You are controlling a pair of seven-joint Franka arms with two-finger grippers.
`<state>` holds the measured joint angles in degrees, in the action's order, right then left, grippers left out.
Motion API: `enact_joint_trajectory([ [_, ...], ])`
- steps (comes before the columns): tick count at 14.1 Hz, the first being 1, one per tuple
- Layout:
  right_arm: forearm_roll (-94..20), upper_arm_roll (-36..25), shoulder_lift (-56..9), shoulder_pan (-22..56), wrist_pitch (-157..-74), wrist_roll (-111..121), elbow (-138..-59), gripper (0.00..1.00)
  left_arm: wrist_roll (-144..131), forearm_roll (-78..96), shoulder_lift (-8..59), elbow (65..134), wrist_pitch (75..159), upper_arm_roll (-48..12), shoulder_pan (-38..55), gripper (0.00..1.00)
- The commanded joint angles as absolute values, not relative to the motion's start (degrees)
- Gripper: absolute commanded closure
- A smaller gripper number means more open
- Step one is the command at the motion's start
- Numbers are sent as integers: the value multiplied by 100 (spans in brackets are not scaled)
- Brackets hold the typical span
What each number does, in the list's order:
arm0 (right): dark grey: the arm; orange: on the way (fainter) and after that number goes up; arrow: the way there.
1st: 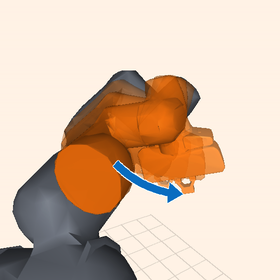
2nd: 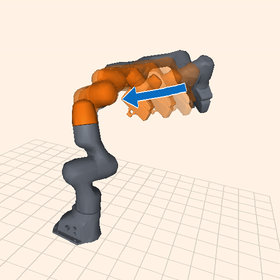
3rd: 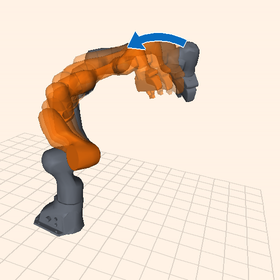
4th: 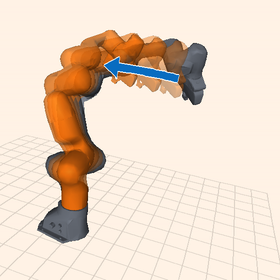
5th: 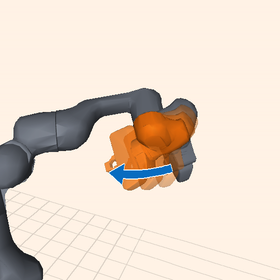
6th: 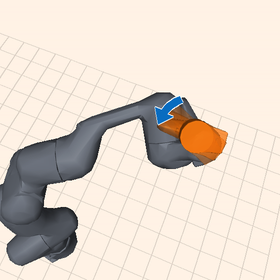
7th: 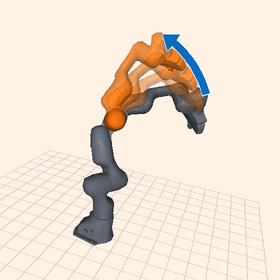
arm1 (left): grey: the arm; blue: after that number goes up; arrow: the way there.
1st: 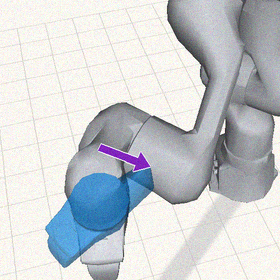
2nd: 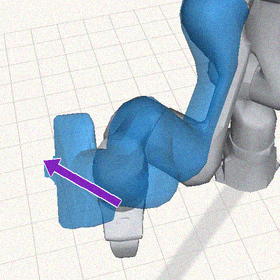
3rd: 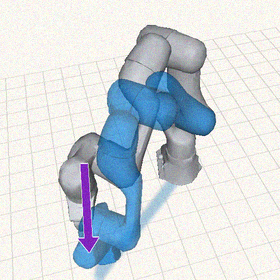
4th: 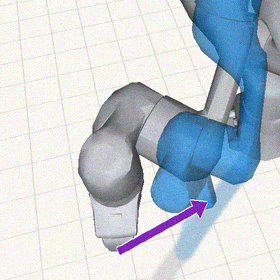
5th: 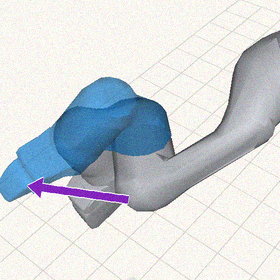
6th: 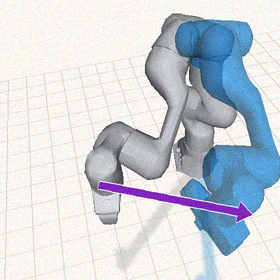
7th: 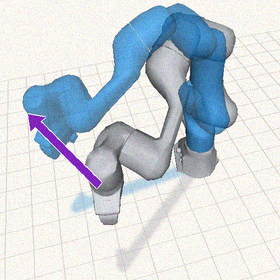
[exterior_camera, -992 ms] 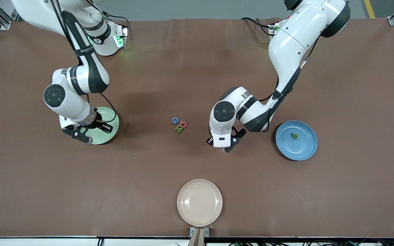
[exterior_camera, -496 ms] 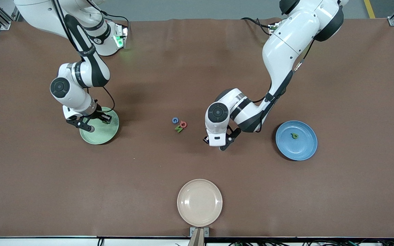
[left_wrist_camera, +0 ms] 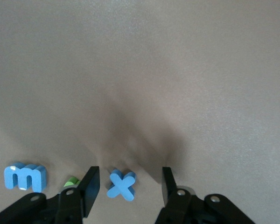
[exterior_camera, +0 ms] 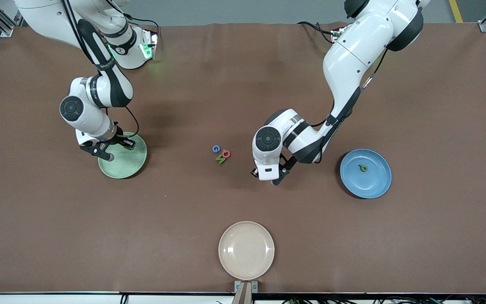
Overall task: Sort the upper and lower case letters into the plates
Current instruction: 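Grasp the blue x with the left gripper while the right gripper drops B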
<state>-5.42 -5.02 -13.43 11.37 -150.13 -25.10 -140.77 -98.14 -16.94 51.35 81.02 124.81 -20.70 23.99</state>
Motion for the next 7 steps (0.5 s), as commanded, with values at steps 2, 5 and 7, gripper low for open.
enact_joint_trajectory([
  [2,-519,-404,-1169,984,-14872,-2443,-14151,0,-9931,-1608,5168,8016,12393,-2021,2513,43],
  [5,-527,-369,-1038,1046,-14013,-2592,-13590,0,-9975,-1608,5168,8024,12393,-2021,2549,44],
  [7,-527,-308,-1011,1194,-13712,-3143,-13256,0,-10072,-1608,5168,8033,12393,-2021,2558,46],
])
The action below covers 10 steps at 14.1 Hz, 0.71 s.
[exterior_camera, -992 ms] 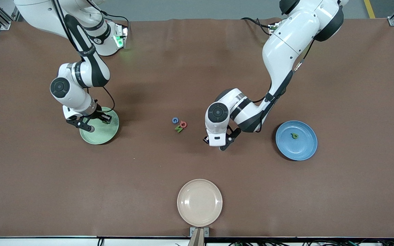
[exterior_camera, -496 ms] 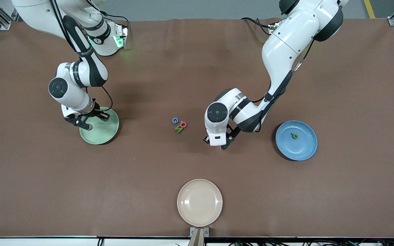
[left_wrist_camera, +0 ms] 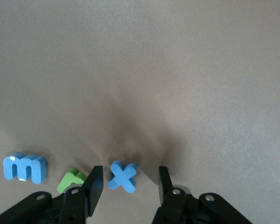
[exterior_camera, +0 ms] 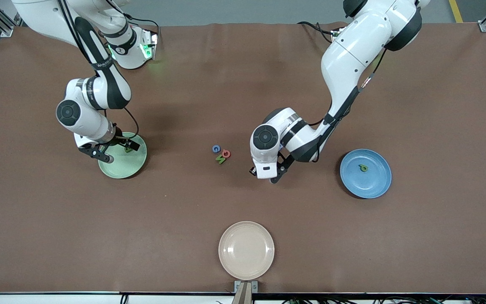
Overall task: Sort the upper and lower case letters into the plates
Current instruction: 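Carry the x to the blue plate while the right gripper grasps N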
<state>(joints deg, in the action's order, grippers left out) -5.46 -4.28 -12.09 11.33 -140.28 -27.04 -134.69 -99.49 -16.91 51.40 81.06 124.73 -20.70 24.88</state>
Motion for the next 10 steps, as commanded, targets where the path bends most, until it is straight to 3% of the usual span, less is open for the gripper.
enact_joint_trajectory([
  [1,-527,-308,-1054,1395,-13702,-3564,-13097,0,-10072,-1617,5168,8033,12393,-2021,2558,47],
  [7,-589,-308,-1993,2662,-13912,-5710,-11911,0,-10090,-1617,5168,8077,12393,-2013,2549,58],
  [10,-589,-308,-2626,3101,-14431,-6449,-11472,0,-10090,-1643,5159,8077,12393,-2013,2558,81],
])
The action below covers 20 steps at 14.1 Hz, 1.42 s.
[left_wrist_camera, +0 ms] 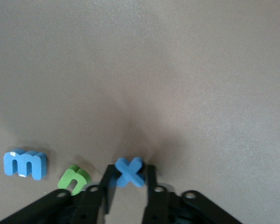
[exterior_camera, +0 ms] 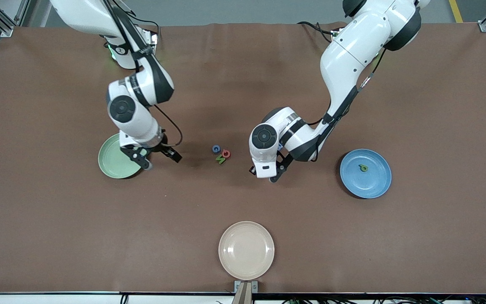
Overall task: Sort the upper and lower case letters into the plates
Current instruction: 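Carry the x to the blue plate while the right gripper grasps N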
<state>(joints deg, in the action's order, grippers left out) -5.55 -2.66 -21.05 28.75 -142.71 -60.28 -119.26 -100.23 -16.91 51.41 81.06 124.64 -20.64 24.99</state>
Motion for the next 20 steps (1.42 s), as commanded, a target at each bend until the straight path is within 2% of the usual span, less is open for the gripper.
enact_joint_trajectory([
  [1,-589,-308,-2837,3207,-14432,-6686,-11235,0,-10081,-1670,5124,8077,12393,-2013,2523,94],
  [2,-589,-308,-2987,3321,-14432,-6889,-11067,0,-10055,-1696,5107,8051,12393,-2013,2496,100],
  [6,-580,-316,-3699,3630,-14379,-7496,-10355,3,-10020,-2012,4739,8016,12393,-1785,2400,100],
  [8,-580,-316,-3840,3718,-14379,-7603,-10222,3,-9949,-2030,4326,8120,12384,-1810,1997,100],
  [12,-589,-316,-3946,3902,-14265,-7839,-10064,5,-8810,-2030,3439,9155,12366,-1819,1172,100],
  [15,-598,-316,-4025,4025,-14203,-7901,-9976,15,-7782,-2161,2972,10175,12401,-1802,442,100],
  [17,-589,-316,-4052,4052,-14194,-7998,-9941,22,-7305,-2180,2936,10493,12410,-1994,-348,100],
  [19,-606,-316,-4052,4139,-14133,-8007,-9923,33,-7216,-2206,2944,10818,12497,-2214,-815,99],
  [20,-606,-308,-4052,4148,-14133,-8033,-9923,40,-7181,-2206,2988,10872,12559,-2215,-922,91],
])
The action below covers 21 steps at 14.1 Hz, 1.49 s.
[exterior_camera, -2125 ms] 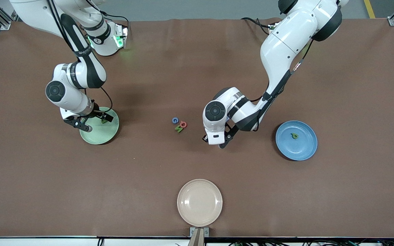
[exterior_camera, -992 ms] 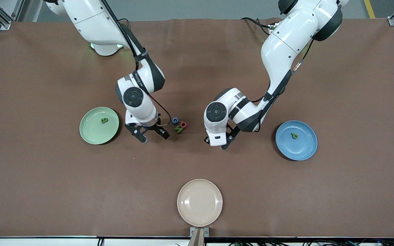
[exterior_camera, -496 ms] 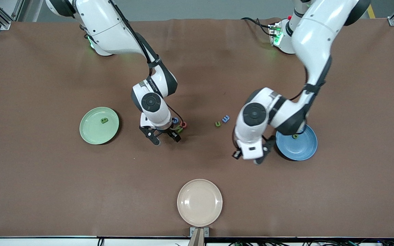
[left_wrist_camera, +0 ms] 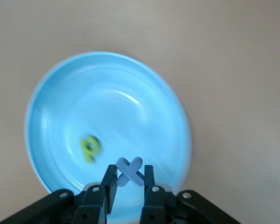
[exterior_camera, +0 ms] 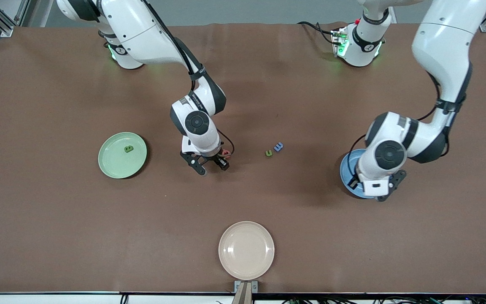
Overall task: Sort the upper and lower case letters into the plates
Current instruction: 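Release the x, grasp the blue m while the right gripper drops N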
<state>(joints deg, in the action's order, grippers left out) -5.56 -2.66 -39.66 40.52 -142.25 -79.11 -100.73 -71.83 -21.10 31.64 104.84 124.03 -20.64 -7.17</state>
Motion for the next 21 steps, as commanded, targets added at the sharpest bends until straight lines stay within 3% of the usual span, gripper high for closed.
enact_joint_trajectory([
  [1,-598,-308,-4060,4157,-14133,-8164,-9914,45,-7181,-2206,3032,10872,12586,-2215,-949,71],
  [2,-598,-308,-4078,4166,-14115,-8200,-9862,51,-7198,-2197,3067,10863,12595,-2206,-958,29],
  [3,-598,-308,-4078,4183,-14020,-8209,-9844,56,-7198,-2206,3067,10863,12595,-2206,-984,9],
  [4,-606,-308,-4078,4192,-13923,-8218,-9792,62,-7216,-2197,3041,10846,12595,-2215,-1010,0],
  [6,-606,-308,-4078,4219,-13808,-8218,-9756,74,-7321,-2180,2954,10828,12516,-2302,-958,0],
  [8,-589,-316,-4069,4193,-13729,-8183,-9747,97,-7549,-2171,2927,10837,12402,-2679,-967,1],
  [11,-519,-378,-3947,4009,-13361,-7781,-9791,100,-8058,-2162,2953,10916,12401,-3329,-949,6],
  [13,-519,-387,-3484,3623,-12904,-7044,-10053,100,-8296,-2162,2997,11091,12672,-3646,-888,21],
  [15,-519,-378,-2763,3105,-12920,-6026,-10763,100,-8795,-2215,3110,11267,13277,-3674,-538,22],
  [21,-519,-387,-1144,1566,-12937,-2975,-12399,100,-10509,-3627,3735,11189,13597,-3665,61,24],
])
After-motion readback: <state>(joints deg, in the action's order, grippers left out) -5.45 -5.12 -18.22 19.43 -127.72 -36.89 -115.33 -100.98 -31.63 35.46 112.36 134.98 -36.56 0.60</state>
